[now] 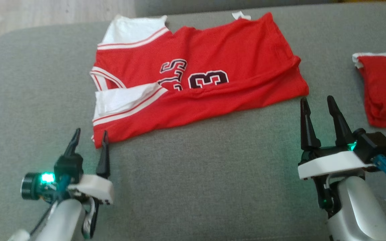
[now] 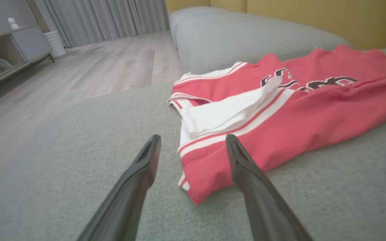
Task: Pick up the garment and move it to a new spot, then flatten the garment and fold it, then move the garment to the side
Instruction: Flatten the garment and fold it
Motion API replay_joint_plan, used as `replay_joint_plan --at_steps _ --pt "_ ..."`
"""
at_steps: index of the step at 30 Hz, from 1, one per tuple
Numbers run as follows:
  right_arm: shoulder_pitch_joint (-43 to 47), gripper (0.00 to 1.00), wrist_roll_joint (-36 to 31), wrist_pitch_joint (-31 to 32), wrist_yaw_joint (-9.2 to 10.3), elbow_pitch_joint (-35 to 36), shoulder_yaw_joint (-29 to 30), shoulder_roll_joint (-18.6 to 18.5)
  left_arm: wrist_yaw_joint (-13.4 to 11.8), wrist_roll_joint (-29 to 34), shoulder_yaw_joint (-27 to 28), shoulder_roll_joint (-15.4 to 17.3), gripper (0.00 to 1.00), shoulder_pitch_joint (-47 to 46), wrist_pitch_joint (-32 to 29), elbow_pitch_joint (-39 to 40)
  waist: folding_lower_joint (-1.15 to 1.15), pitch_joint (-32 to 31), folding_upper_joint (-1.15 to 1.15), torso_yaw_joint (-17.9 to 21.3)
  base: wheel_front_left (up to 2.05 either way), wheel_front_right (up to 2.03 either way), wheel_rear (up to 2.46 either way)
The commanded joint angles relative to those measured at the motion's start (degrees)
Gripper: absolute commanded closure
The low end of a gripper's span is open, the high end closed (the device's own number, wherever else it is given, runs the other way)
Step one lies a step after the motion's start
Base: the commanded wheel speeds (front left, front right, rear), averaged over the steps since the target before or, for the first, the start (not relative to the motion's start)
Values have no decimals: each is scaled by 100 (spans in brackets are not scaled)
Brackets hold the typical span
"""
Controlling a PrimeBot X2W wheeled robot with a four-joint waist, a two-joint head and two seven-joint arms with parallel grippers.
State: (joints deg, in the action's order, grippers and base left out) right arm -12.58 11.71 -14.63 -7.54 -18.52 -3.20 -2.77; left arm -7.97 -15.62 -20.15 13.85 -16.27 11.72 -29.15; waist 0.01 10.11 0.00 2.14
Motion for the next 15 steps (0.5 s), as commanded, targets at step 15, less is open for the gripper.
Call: replay_joint_plan --at_steps 15 --pt "-323 0 387 -37 5 262 -207 -11 247 -114 141 121 0 -1200 -664 -1545 -1 659 0 244 0 0 0"
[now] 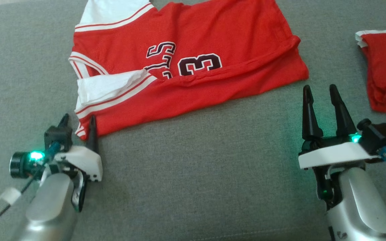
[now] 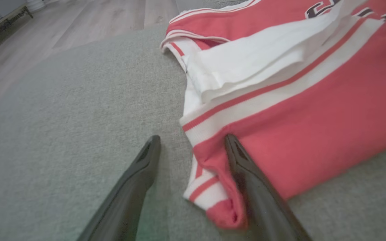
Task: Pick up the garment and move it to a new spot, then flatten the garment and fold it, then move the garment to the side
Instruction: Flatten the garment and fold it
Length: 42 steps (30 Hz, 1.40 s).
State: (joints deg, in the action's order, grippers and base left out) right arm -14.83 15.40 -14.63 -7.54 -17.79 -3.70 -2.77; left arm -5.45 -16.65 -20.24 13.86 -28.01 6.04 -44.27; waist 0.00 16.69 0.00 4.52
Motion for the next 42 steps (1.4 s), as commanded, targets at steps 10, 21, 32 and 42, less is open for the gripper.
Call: replay_joint_plan --at_steps 10,21,32,42 --pt "-166 0 64 -37 5 170 -172 -11 147 -109 46 83 100 -123 -288 -296 0 -202 0 11 0 0 0" --pt "-902 0 -221 884 5 -692 264 -11 122 -143 281 -64 100 -383 872 960 0 -165 0 -299 0 0 0" --pt "-2247 0 -1314 1932 5 -2559 1278 -11 388 66 -40 -202 100 -400 880 1330 0 78 0 -645 0 0 0" --pt "-2649 100 -2166 2077 5 -3644 1668 -10 394 44 -116 -179 100 -463 871 1250 0 87 0 -729 0 0 0"
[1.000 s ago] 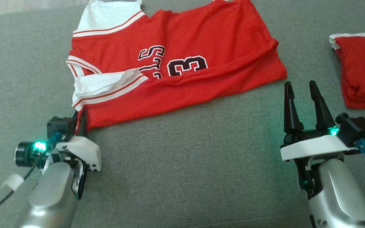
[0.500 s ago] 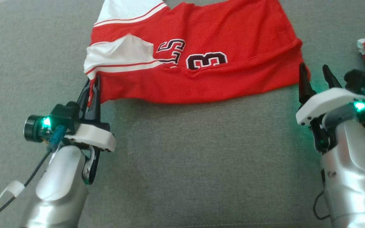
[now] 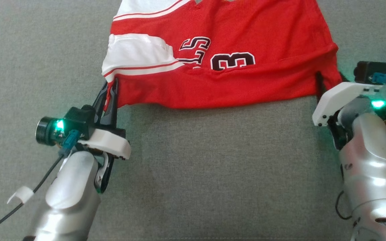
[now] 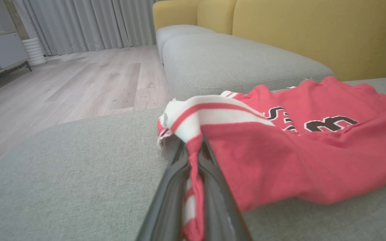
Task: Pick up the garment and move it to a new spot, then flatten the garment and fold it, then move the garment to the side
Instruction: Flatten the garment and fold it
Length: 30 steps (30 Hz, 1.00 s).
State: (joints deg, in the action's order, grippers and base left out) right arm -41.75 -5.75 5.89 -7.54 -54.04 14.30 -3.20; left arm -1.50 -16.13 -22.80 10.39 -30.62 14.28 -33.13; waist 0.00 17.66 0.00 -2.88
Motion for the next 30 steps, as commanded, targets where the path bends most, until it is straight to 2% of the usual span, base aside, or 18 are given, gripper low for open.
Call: replay_joint_plan --at_steps 1,7,10,17,26,30 --pt "27 100 -78 -15 5 -91 -153 32 -9 -11 144 192 100 -187 44 114 0 -31 0 28 0 0 0" --pt "56 100 -191 -406 5 -328 -143 32 -46 22 117 405 100 -1 -30 -68 0 -298 0 189 0 0 0" --pt "226 100 -168 -560 5 -419 -83 32 15 8 52 513 100 201 -187 -218 0 -576 0 248 0 0 0" --pt "703 100 672 -582 5 -766 -404 32 112 -93 -63 710 100 841 -519 -232 0 -1238 0 425 0 0 0" --pt "1655 100 677 -333 5 -288 -242 32 229 -213 -310 834 100 1636 -1132 216 0 -1786 0 458 0 0 0" --pt "2002 100 866 -100 5 181 -326 32 155 -262 -354 878 100 1887 -1378 594 0 -1842 0 472 0 0 0"
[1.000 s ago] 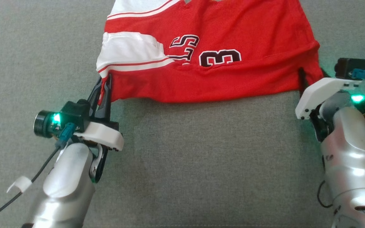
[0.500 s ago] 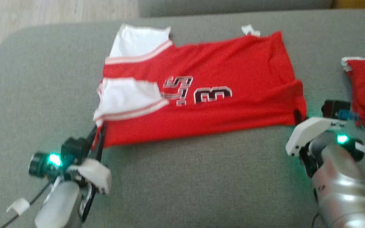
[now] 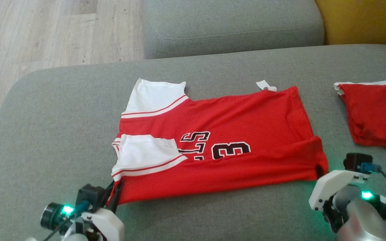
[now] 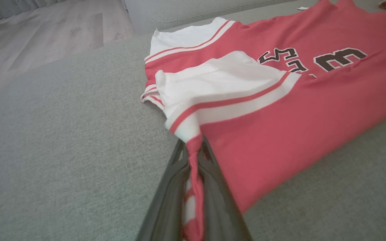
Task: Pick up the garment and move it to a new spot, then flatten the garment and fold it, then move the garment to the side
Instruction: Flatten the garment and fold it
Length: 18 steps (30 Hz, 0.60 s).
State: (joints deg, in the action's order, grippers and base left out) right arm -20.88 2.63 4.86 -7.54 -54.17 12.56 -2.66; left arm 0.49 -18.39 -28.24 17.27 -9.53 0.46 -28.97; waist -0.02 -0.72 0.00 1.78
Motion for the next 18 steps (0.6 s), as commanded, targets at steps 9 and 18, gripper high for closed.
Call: replay_joint_plan --at_steps 9,18 --pt "587 0 316 85 5 1873 -398 -21 -444 -22 239 81 0 -92 118 658 2 39 0 3 0 0 0" --pt "972 0 963 -621 5 3188 -998 -21 -592 87 491 -81 0 -595 1296 1058 2 416 0 67 0 0 0"
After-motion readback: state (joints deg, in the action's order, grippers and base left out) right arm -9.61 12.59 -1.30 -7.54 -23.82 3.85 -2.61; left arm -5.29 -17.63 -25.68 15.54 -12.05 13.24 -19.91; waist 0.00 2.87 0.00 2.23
